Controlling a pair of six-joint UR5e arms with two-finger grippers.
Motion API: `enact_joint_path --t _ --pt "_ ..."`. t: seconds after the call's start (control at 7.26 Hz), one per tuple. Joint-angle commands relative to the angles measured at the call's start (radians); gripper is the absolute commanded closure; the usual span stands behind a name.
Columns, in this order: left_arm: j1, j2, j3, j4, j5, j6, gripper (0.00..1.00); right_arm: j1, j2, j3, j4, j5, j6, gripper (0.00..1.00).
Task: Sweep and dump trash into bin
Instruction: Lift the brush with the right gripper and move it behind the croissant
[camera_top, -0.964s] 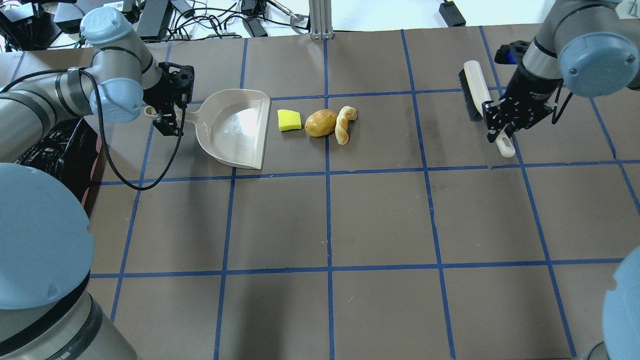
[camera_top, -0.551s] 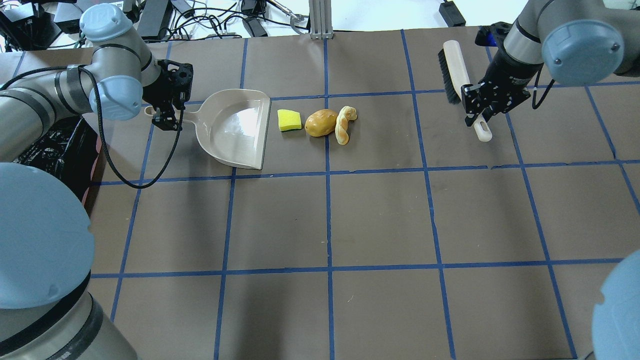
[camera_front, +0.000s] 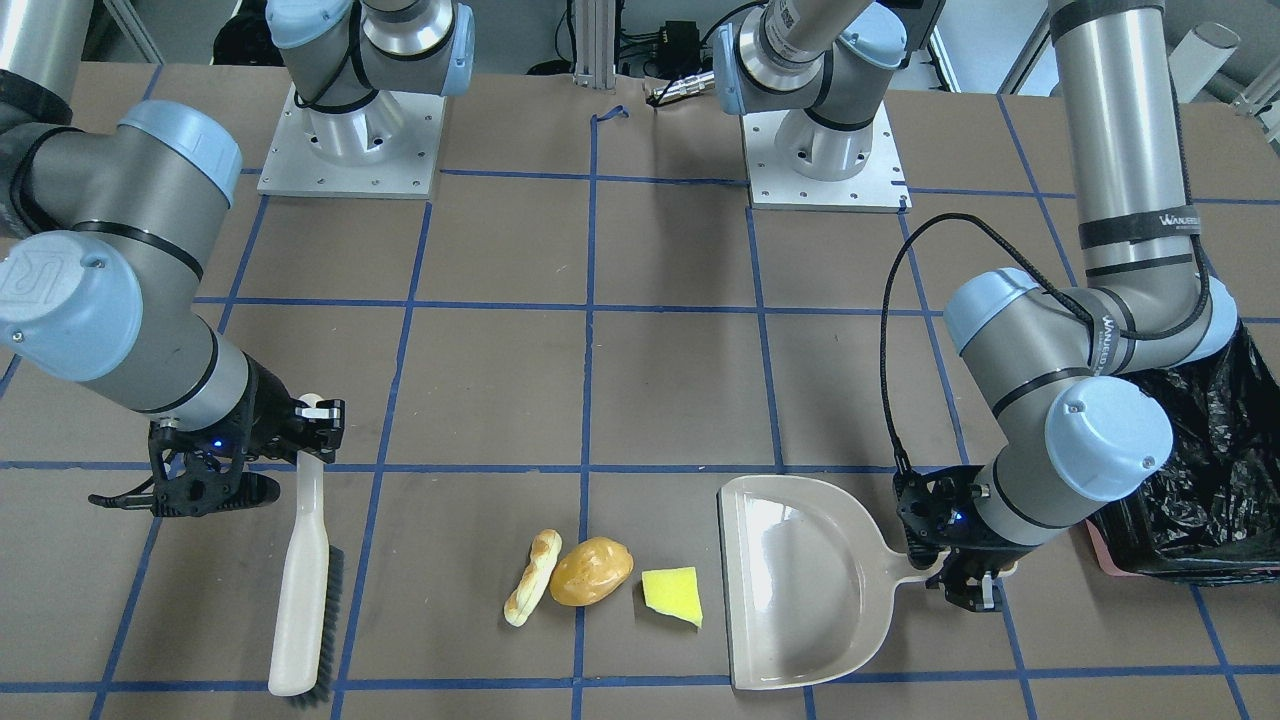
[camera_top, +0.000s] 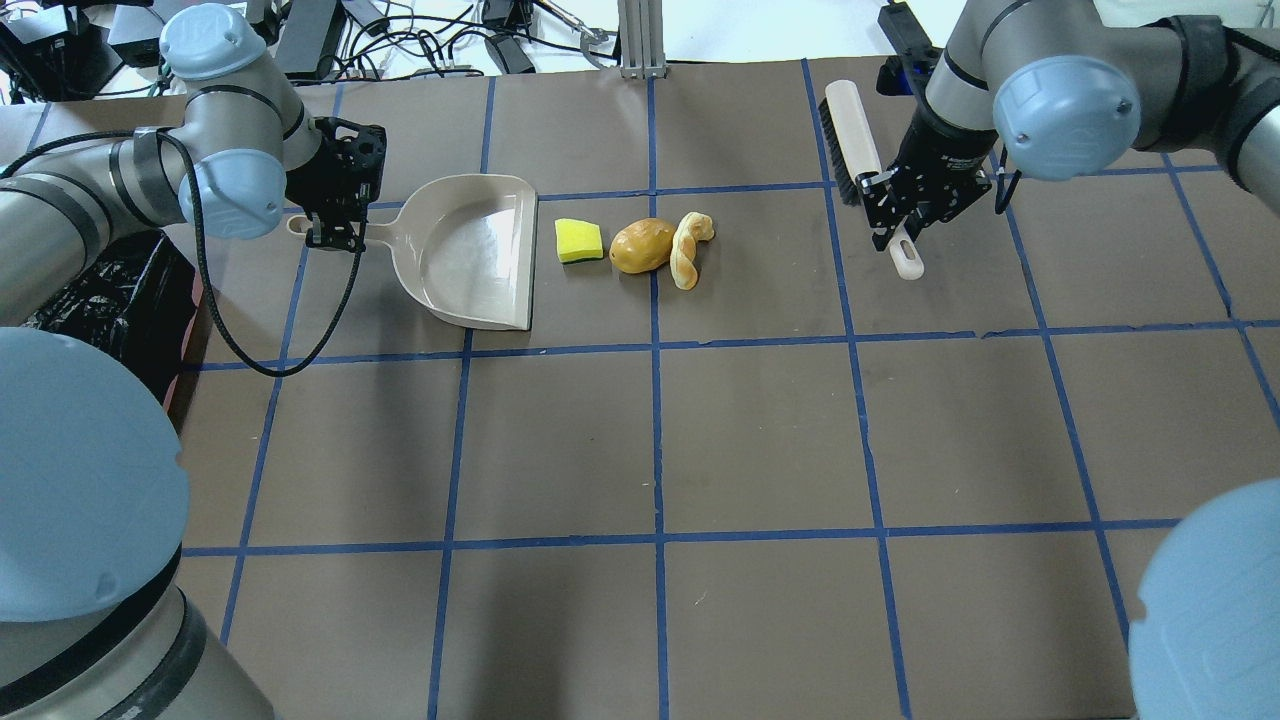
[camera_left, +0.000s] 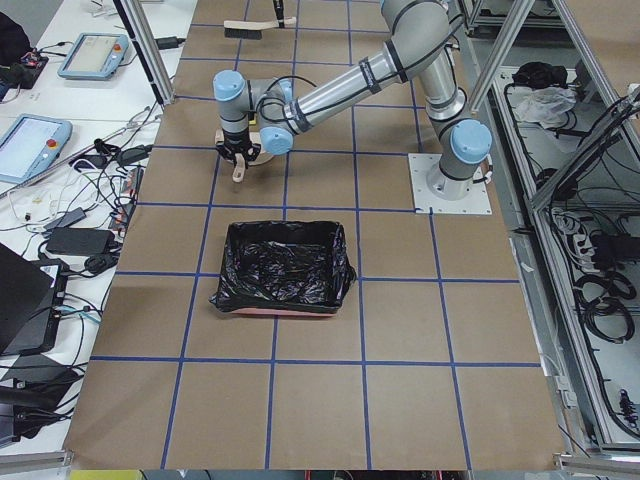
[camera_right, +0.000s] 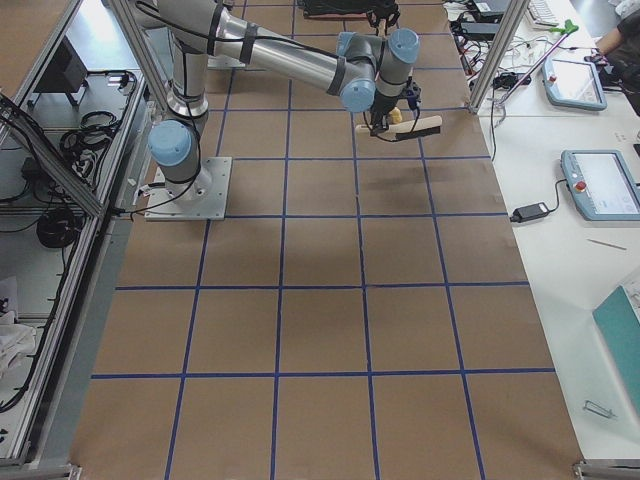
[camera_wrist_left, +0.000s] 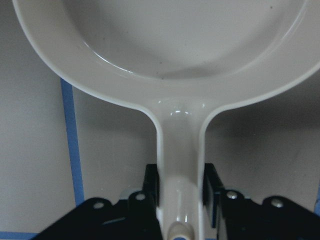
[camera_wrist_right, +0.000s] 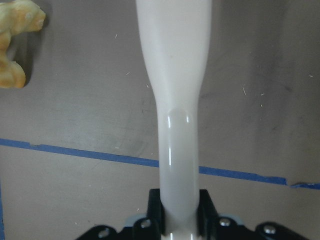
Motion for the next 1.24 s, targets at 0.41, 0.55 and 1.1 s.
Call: enact_joint_path --t 0.41,0.55,1.1 --pt "-0.042 -0.007 0.015 -0.005 0.093 0.0 1.0 0.114 0.029 -0.002 -0.01 -0.018 0.184 1.0" --pt "-0.045 -0.008 0.015 -0.005 0.093 -0.001 1.0 0.142 0.041 0.002 -0.007 -0.015 0.196 1.0" --pt "-0.051 -0.008 0.017 -0.005 0.102 -0.006 1.0 0.2 0.079 0.001 -0.033 -0.003 0.273 1.0"
